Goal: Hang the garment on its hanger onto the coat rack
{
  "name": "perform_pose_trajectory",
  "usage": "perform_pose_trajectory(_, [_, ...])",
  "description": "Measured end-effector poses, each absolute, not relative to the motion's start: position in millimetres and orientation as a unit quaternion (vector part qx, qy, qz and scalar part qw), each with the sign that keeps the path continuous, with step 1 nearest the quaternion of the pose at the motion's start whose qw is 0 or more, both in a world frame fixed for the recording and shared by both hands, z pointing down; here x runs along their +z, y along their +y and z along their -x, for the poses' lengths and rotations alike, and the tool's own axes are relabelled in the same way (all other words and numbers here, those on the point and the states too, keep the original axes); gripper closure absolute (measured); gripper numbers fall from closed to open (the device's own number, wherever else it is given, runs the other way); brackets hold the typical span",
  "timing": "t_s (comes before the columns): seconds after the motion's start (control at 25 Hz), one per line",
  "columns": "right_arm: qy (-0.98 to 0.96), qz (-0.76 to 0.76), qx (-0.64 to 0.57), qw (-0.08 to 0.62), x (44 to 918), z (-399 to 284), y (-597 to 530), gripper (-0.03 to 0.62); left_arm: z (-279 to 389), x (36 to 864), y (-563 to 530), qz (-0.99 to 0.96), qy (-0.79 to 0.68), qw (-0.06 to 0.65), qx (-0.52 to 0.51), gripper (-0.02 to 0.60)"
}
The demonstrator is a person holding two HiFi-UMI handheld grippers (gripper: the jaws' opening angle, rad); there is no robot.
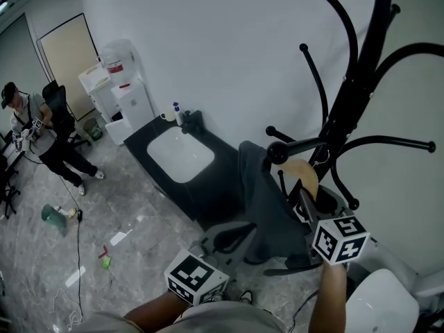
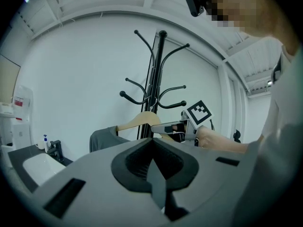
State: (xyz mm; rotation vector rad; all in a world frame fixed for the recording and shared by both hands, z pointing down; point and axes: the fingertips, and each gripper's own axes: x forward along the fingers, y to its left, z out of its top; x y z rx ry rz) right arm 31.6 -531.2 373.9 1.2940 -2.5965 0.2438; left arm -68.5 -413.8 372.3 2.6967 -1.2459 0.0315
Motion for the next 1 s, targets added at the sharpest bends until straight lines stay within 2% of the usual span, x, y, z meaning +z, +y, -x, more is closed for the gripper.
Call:
perform_pose_trajectory(0.36, [-0.842, -0.519, -0.024, 0.147, 353.7, -83.4, -490.8, 0.484, 32.7, 367.1, -412.3, -0.914, -0.398, 0.076, 0.010, 0.575])
perform_pose_trajectory(0.52, [-0.841, -0.516, -0.045, 0.153, 348.6, -85.8, -464.9, 0.487, 18.5, 364.0, -408.3, -0.917, -0.393, 0.070, 0.016, 0.575])
perform_pose_trajectory(0.8, [-0.892, -0.435, 0.025, 0.122, 360.9, -56.8, -423.5, 0.571, 0.7, 362.5, -398.7, -0.918, -0.390, 0.062, 0.029, 0.575])
perform_pose_trajectory(1.0, [-0.913, -0.390, 0.062, 0.106, 367.3, -43.3, -409.6, 0.579, -4.1, 361.3, -393.1, -0.918, -0.391, 0.061, 0.032, 0.575])
